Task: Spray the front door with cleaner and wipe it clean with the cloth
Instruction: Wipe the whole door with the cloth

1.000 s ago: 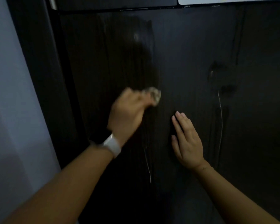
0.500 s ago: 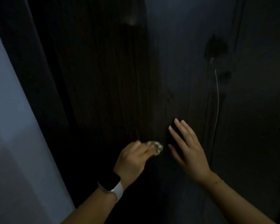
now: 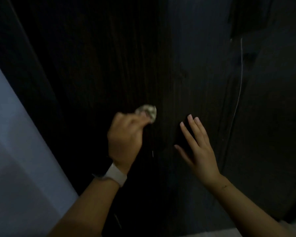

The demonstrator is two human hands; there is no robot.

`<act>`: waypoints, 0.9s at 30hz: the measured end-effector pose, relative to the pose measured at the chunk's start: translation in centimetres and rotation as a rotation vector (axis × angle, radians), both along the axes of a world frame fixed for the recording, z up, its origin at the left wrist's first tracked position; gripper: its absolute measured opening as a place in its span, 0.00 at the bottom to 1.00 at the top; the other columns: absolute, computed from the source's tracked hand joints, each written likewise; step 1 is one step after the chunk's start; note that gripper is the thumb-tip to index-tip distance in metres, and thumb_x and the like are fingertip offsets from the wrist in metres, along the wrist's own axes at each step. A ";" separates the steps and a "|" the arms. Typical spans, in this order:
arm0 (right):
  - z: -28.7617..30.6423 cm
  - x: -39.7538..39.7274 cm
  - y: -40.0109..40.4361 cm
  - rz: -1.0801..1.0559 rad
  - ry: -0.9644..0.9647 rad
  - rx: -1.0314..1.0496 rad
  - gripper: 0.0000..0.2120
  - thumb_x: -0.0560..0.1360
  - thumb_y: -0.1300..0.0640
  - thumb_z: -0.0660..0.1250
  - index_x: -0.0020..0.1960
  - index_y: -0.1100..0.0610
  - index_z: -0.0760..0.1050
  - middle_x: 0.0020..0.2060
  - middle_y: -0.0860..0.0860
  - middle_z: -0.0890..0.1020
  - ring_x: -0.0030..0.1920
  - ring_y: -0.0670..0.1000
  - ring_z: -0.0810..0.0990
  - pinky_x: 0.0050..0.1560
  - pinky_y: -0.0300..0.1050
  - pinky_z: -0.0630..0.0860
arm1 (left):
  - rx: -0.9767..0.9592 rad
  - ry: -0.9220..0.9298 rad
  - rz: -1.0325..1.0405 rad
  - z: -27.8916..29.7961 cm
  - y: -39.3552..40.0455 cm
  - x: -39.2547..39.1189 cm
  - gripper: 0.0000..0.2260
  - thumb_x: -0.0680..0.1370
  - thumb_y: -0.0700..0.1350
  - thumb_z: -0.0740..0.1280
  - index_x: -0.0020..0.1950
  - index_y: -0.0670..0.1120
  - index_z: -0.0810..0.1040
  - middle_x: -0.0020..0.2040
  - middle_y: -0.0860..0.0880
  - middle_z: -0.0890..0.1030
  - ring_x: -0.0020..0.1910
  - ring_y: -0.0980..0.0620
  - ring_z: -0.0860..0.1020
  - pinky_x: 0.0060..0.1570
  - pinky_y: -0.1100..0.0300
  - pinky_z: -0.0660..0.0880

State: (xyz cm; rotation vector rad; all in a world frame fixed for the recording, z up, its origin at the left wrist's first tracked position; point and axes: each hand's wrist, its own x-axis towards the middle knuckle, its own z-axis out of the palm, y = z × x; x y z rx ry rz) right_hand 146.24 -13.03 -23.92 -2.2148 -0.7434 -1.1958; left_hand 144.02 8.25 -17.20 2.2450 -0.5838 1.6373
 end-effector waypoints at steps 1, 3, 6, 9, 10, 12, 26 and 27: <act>-0.1 0.0 0.1 0.003 0.006 0.004 0.33 0.75 0.57 0.69 0.75 0.59 0.61 0.77 0.55 0.56 0.78 0.54 0.51 0.77 0.40 0.49 | 0.084 0.060 -0.012 -3.4 0.2 0.1 0.12 0.76 0.36 0.66 0.56 0.47 0.82 0.52 0.50 0.83 0.44 0.51 0.77 0.52 0.65 0.70; -0.2 0.1 0.1 0.005 0.014 -0.006 0.33 0.75 0.56 0.69 0.76 0.59 0.60 0.78 0.54 0.55 0.79 0.54 0.50 0.77 0.42 0.49 | 0.181 0.217 -0.091 -9.4 0.5 -0.5 0.12 0.79 0.38 0.63 0.57 0.48 0.82 0.55 0.53 0.82 0.45 0.53 0.78 0.53 0.64 0.73; 0.0 0.1 -0.3 0.004 0.025 -0.031 0.34 0.75 0.55 0.69 0.76 0.58 0.59 0.78 0.55 0.55 0.79 0.54 0.50 0.77 0.40 0.48 | 0.230 0.343 -0.137 -12.8 0.9 -1.7 0.11 0.79 0.37 0.63 0.52 0.44 0.85 0.52 0.51 0.84 0.46 0.55 0.77 0.46 0.58 0.77; 0.1 0.1 -0.3 0.012 0.021 -0.027 0.33 0.75 0.55 0.69 0.76 0.59 0.60 0.77 0.56 0.56 0.78 0.54 0.51 0.77 0.40 0.48 | 0.231 0.223 -0.107 -9.6 1.1 -1.5 0.12 0.75 0.34 0.71 0.56 0.46 0.84 0.54 0.52 0.84 0.43 0.51 0.79 0.46 0.55 0.77; 0.1 0.0 -0.2 0.015 0.016 -0.019 0.33 0.75 0.55 0.69 0.76 0.59 0.60 0.77 0.56 0.56 0.78 0.54 0.51 0.77 0.41 0.49 | 0.194 0.153 -0.069 -7.2 0.9 -1.3 0.12 0.76 0.36 0.71 0.58 0.46 0.82 0.54 0.51 0.83 0.42 0.50 0.79 0.47 0.56 0.77; -0.1 0.1 -0.1 0.019 0.000 -0.009 0.31 0.76 0.55 0.69 0.75 0.60 0.61 0.77 0.56 0.57 0.78 0.55 0.51 0.77 0.43 0.50 | 0.067 0.006 0.008 -2.1 0.4 -1.0 0.13 0.77 0.38 0.70 0.62 0.44 0.79 0.49 0.49 0.83 0.41 0.51 0.77 0.50 0.63 0.73; -0.1 0.0 -0.3 -0.004 0.016 -0.041 0.32 0.76 0.55 0.69 0.76 0.60 0.60 0.77 0.57 0.56 0.78 0.56 0.51 0.77 0.44 0.51 | 0.245 0.198 -0.053 -8.4 -1.1 -1.7 0.16 0.82 0.37 0.55 0.58 0.44 0.83 0.43 0.50 0.73 0.38 0.50 0.66 0.37 0.58 0.67; -0.1 -0.1 -0.3 -0.001 0.018 -0.043 0.32 0.76 0.55 0.69 0.76 0.60 0.61 0.77 0.57 0.56 0.78 0.56 0.51 0.77 0.45 0.51 | 0.217 0.134 -0.029 -6.1 -1.3 -1.4 0.17 0.83 0.38 0.54 0.57 0.43 0.83 0.42 0.47 0.75 0.38 0.49 0.66 0.38 0.57 0.65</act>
